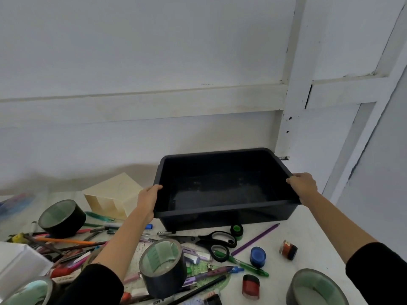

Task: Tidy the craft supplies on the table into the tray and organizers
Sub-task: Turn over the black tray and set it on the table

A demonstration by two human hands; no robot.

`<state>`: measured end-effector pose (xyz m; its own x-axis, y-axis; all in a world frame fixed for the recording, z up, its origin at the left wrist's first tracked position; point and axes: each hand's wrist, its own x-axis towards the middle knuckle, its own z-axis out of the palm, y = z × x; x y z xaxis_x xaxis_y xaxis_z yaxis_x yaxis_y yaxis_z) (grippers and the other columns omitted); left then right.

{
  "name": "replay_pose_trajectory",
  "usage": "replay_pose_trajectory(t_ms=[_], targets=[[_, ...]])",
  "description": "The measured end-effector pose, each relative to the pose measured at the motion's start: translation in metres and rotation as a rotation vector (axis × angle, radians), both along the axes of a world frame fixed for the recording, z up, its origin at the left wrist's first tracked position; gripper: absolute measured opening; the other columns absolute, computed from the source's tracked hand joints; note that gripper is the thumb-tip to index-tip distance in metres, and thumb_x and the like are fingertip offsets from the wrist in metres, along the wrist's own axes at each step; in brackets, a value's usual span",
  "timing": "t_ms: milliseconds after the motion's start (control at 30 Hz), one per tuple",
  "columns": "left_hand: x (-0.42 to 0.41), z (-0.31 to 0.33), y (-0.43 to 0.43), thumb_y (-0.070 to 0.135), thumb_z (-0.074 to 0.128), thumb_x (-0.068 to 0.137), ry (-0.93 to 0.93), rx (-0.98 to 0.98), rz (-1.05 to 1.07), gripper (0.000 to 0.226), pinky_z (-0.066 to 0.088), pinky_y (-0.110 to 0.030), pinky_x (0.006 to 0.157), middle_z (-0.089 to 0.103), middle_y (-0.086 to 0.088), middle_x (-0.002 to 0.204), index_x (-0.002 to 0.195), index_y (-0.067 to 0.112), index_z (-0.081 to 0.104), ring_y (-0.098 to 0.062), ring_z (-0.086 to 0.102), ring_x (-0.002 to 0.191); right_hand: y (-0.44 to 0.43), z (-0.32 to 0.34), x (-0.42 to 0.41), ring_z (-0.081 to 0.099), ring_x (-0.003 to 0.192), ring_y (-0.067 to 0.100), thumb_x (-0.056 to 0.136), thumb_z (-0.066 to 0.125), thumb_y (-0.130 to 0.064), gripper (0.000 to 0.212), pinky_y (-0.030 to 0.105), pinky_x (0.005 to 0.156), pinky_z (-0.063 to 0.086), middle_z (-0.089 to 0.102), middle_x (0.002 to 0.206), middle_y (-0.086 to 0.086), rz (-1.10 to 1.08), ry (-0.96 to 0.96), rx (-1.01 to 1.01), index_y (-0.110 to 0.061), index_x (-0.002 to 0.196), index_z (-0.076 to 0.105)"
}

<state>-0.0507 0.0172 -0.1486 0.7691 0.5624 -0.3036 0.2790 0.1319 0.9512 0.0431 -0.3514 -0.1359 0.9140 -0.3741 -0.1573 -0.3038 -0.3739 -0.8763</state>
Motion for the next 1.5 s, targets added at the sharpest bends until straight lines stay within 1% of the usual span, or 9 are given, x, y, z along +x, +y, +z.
replay_pose_trajectory(t_ms=[67,167,400,467,567,700,967,1133,1500], targets=[[0.007,-0.005,0.002,0.018,0.050,0.096,-0.043,0.120,0.029,0.037,0.051,-0.041,0.079,0.057,-0.014,0.119,0.132,0.012,0.048,-0.026,0.056,0.096,0.002,0.000,-0.002,0.056,0.106,0.038,0.092,0.048,-0.011,0.032,0.042,0.090,0.046,0.060,0.116,0.018,0.091,-0.032,-0.140,-0.003,0.122,0.056],[0.014,-0.011,0.002,0.015,0.048,0.097,-0.058,0.262,0.044,0.040,0.047,-0.042,0.091,0.057,-0.014,0.123,0.137,0.014,0.046,-0.025,0.053,0.098,0.001,-0.002,0.003,0.052,0.111,0.036,0.097,0.038,-0.011,0.042,0.039,0.090,0.043,0.054,0.130,0.014,0.181,-0.064,-0.253,-0.014,0.138,0.043],[0.021,-0.021,0.006,0.017,0.046,0.098,-0.041,0.354,0.029,0.039,0.047,-0.044,0.094,0.058,-0.013,0.124,0.137,0.015,0.047,-0.031,0.055,0.108,0.009,-0.010,0.008,0.053,0.080,0.028,0.087,0.043,-0.004,0.039,0.034,0.068,0.045,0.059,0.103,0.017,0.174,-0.113,-0.541,-0.009,0.124,0.052],[0.018,-0.021,0.004,0.018,0.048,0.097,-0.033,0.404,0.042,0.039,0.048,-0.041,0.089,0.059,-0.013,0.123,0.136,0.014,0.046,-0.029,0.057,0.103,0.011,-0.012,0.010,0.052,0.087,0.032,0.082,0.047,-0.006,0.035,0.040,0.077,0.047,0.052,0.101,0.016,0.175,-0.118,-0.637,-0.006,0.116,0.055],[0.012,-0.015,-0.004,0.019,0.052,0.094,-0.024,0.713,0.135,0.041,0.045,-0.042,0.095,0.056,-0.013,0.128,0.134,0.009,0.047,-0.029,0.055,0.112,0.018,-0.009,0.009,0.045,0.112,0.035,0.081,0.054,-0.005,0.043,0.043,0.094,0.037,0.046,0.125,0.021,0.184,-0.162,-0.856,-0.006,0.124,0.053],[0.009,-0.002,-0.015,0.021,0.053,0.092,-0.160,1.116,0.083,0.036,0.039,-0.040,0.096,0.058,-0.011,0.122,0.125,0.007,0.054,-0.028,0.053,0.112,0.053,0.000,0.004,0.045,0.119,0.031,0.084,0.054,-0.004,0.045,0.044,0.101,0.037,0.048,0.131,0.017,0.346,-0.337,-0.722,-0.007,0.129,0.053],[-0.016,0.025,-0.009,0.023,0.054,0.092,-0.252,1.059,-0.005,0.034,0.042,-0.034,0.096,0.060,-0.004,0.123,0.124,0.011,0.055,-0.021,0.055,0.112,0.165,0.024,-0.028,0.046,0.121,0.021,0.090,0.052,-0.010,0.037,0.033,0.100,0.040,0.048,0.132,0.006,0.807,-0.423,-0.430,-0.016,0.127,0.054],[-0.052,0.027,0.028,0.018,0.055,0.089,-0.170,1.049,0.050,0.036,0.040,-0.035,0.100,0.059,-0.003,0.125,0.125,0.012,0.055,-0.020,0.052,0.116,0.231,0.028,-0.055,0.045,0.124,0.020,0.091,0.052,-0.008,0.035,0.032,0.105,0.036,0.049,0.133,0.004,0.996,-0.442,-0.328,-0.017,0.125,0.056],[-0.147,0.027,0.144,0.015,0.060,0.085,0.003,1.008,0.238,0.026,0.048,-0.034,0.090,0.066,-0.006,0.109,0.110,0.010,0.062,-0.022,0.060,0.101,0.378,0.024,-0.123,0.050,0.116,0.019,0.089,0.052,-0.003,0.034,0.023,0.094,0.036,0.055,0.128,0.004,1.235,-0.468,-0.242,-0.014,0.119,0.061]])
